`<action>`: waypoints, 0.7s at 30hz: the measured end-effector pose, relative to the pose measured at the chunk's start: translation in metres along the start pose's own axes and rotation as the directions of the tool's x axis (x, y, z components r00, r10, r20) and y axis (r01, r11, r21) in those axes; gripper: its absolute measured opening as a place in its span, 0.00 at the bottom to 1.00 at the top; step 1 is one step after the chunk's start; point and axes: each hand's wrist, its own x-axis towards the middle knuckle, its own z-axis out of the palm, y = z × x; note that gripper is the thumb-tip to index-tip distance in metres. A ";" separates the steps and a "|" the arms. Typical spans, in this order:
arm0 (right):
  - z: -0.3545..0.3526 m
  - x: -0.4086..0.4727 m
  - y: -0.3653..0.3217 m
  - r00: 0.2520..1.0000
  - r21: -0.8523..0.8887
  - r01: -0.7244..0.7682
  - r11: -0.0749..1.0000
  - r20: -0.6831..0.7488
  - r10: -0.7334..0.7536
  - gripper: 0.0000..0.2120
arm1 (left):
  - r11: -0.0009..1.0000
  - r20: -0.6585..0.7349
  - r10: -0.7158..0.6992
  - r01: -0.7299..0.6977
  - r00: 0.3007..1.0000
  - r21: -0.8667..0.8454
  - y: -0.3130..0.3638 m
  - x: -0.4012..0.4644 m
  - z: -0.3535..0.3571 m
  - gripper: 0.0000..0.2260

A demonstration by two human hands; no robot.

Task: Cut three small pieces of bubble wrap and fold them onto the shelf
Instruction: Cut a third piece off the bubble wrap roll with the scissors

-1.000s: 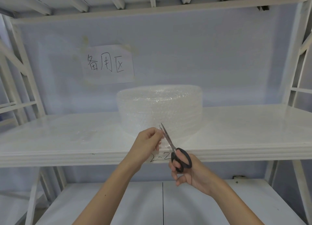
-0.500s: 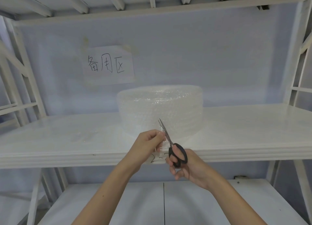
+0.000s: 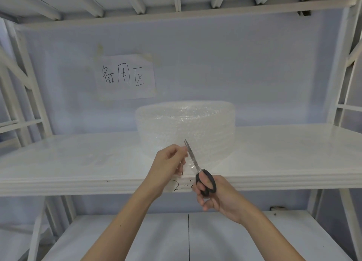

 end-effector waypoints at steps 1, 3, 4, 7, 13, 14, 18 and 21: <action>0.000 0.000 -0.001 1.000 -0.002 -0.003 1.000 -0.001 0.003 0.19 | 1.000 0.001 0.020 -0.020 1.000 0.021 0.000 0.000 0.001 0.12; 0.000 0.000 -0.001 1.000 0.002 -0.004 1.000 0.003 0.004 0.19 | 0.998 0.000 0.042 -0.041 0.999 0.047 0.001 0.000 0.003 0.11; 0.000 0.000 -0.001 1.000 0.008 -0.004 1.000 0.005 0.004 0.19 | 0.997 -0.002 0.046 -0.046 0.999 0.057 0.002 0.001 0.004 0.11; 0.000 -0.002 0.002 1.000 0.039 -0.008 0.999 0.018 0.007 0.21 | 0.997 -0.017 0.042 -0.041 0.999 0.059 0.004 0.002 0.006 0.11; 0.001 -0.006 0.007 0.999 0.048 -0.010 0.999 0.048 0.008 0.21 | 0.999 -0.024 0.016 -0.015 1.000 0.033 0.000 -0.001 0.006 0.12; 0.001 -0.005 0.006 0.999 0.042 -0.011 0.999 0.048 0.009 0.21 | 0.999 -0.015 0.019 -0.019 1.000 0.029 -0.001 -0.001 0.006 0.12; 0.002 -0.001 -0.003 0.999 0.010 -0.015 1.000 0.042 0.015 0.23 | 1.000 0.028 0.030 -0.030 0.999 0.003 -0.002 -0.005 0.006 0.12; 0.001 0.002 -0.008 0.999 -0.024 -0.003 1.000 0.042 0.004 0.24 | 0.999 0.033 0.037 -0.037 0.999 -0.003 -0.001 -0.004 0.006 0.13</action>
